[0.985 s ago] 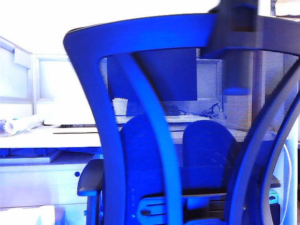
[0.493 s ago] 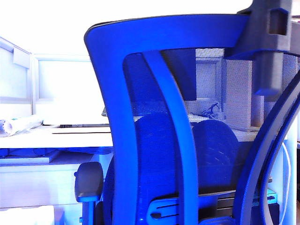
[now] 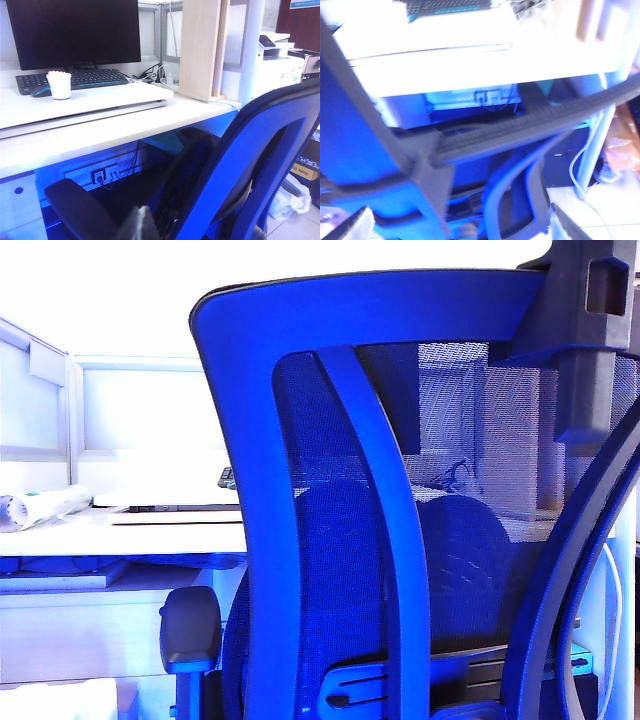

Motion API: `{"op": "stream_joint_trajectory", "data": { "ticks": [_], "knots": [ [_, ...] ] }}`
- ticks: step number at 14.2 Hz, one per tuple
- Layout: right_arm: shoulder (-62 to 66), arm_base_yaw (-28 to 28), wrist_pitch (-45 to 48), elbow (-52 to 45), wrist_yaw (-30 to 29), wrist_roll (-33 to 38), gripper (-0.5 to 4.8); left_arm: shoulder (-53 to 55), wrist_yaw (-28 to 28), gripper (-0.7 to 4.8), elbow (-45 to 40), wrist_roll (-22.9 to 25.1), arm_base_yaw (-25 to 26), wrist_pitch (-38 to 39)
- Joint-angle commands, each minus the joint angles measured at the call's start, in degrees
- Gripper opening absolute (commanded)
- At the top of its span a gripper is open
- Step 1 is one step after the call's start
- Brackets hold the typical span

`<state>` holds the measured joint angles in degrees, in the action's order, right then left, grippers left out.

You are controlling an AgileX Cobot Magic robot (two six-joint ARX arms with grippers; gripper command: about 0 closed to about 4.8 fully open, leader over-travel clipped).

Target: Pull out the black chair under the table.

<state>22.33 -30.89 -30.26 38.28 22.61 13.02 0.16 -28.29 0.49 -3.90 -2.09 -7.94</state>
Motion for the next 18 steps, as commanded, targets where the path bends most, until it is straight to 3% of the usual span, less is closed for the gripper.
{"op": "stream_joint_trajectory", "data": {
  "ticks": [1, 4, 6, 7, 8, 9, 10, 12, 16, 18],
  "knots": [
    [-3.0, 5.1, 1.6, -1.8, -1.8, -1.3, 4.18, 0.0, 0.0, -0.05, 0.0, 0.0, 0.0, -0.8],
    [-3.7, 12.6, 0.7, -1.9, -7.1, -3.9, 4.17, 0.0, 0.0, -0.05, 0.0, 0.0, 0.1, -0.8],
    [-3.8, 22.5, 0.2, -5.1, -16.0, -3.6, 4.17, 0.0, 0.0, -0.05, 0.0, 0.0, 0.1, -0.8],
    [-3.8, 24.9, 0.8, -6.5, -19.1, -2.1, 4.14, 0.0, 0.0, -0.05, 0.0, 0.0, 0.1, -0.8],
    [-3.9, 28.2, 1.0, -8.6, -21.6, -1.1, 2.55, 0.0, 0.1, -0.04, 0.0, 0.1, 0.1, -0.8],
    [-4.1, 29.7, 1.0, -9.2, -21.5, -1.3, 0.21, 0.0, 0.2, -0.05, 0.0, 0.5, 0.1, -0.7],
    [-4.3, 29.9, 1.2, -9.3, -21.3, -1.8, -0.07, 0.0, 0.9, -0.05, 0.0, 0.5, 0.1, -0.7],
    [-5.8, 29.9, 4.8, -10.9, -21.1, -3.3, -0.07, 0.0, 5.3, -0.04, 0.0, 0.6, 0.1, -0.7],
    [-14.4, 29.9, 8.1, -20.5, -21.0, -2.5, -0.07, 0.0, 23.9, -0.04, 0.0, 4.2, 0.1, 4.4],
    [-17.3, 29.9, 8.9, -22.9, -21.0, -2.5, -0.07, 0.0, 25.9, -0.04, -0.1, 4.2, 0.1, 10.1]
  ]
}}
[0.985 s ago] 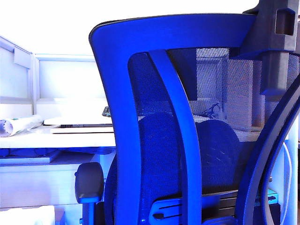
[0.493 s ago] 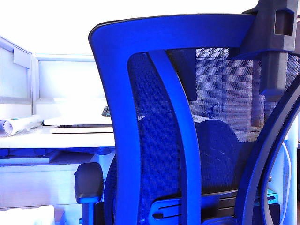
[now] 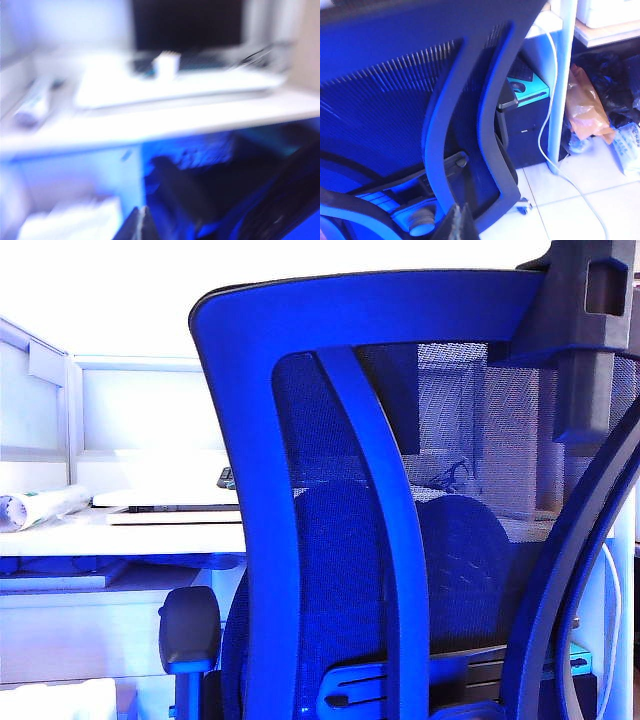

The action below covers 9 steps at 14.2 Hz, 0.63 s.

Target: Pull out the black chair under the table.

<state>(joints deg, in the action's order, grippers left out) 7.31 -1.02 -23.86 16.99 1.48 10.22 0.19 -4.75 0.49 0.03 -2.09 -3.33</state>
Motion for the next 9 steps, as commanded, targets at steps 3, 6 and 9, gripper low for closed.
{"op": "stream_joint_trajectory", "data": {
  "ticks": [3, 6, 9],
  "knots": [
    [-4.2, 0.0, 3.4, -5.6, 0.4, 0.4, -0.07, 0.0, 2.4, -0.04, -0.1, 0.5, 0.1, 12.3],
    [-4.8, 0.0, 4.4, -10.8, 0.5, 0.5, -0.07, 0.0, 2.6, -0.04, -0.1, 0.6, 0.1, 13.6],
    [-4.7, 0.0, 4.5, -13.8, 0.5, 0.5, -0.07, 0.0, 2.6, -0.04, -0.1, 0.6, 0.1, 13.6]
  ]
}}
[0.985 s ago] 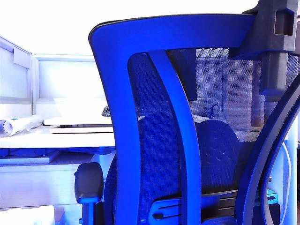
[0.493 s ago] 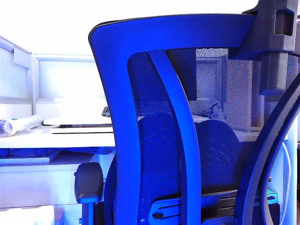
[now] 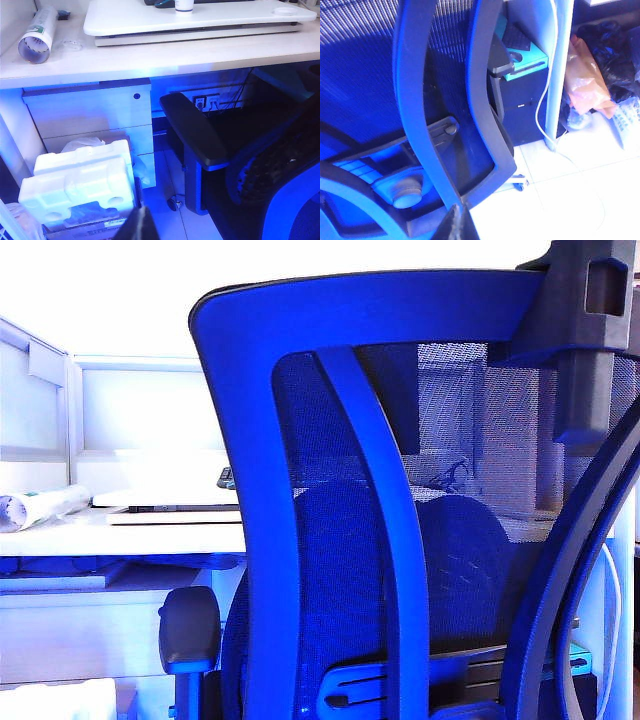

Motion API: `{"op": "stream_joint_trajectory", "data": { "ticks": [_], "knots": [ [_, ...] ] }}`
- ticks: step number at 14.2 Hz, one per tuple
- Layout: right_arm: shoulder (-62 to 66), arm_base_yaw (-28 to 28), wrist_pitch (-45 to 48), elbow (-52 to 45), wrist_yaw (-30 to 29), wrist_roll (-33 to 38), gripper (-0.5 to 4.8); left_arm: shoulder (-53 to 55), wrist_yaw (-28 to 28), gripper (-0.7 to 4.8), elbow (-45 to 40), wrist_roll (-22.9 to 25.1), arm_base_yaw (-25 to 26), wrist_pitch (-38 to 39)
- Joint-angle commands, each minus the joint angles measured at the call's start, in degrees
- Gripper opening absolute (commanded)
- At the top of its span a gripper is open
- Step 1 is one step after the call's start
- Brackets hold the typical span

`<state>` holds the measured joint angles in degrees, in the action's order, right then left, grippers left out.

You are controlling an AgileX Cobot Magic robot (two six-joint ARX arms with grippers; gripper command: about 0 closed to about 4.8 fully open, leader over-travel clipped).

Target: Pull out the black chair under the table.

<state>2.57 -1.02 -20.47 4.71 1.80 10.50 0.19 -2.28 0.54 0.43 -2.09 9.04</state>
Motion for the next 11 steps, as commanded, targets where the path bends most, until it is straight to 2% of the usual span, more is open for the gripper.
{"op": "stream_joint_trajectory", "data": {
  "ticks": [1, 11],
  "knots": [
    [0.0, 0.0, 1.5, -1.5, 0.1, 0.2, -0.07, 0.0, 0.1, -0.04, -0.1, 0.2, 0.1, 1.2],
    [0.0, 0.0, 1.4, -1.5, -0.5, 0.2, -0.06, 0.0, -0.1, -0.04, -0.1, 0.2, 0.0, 1.2]
  ]
}}
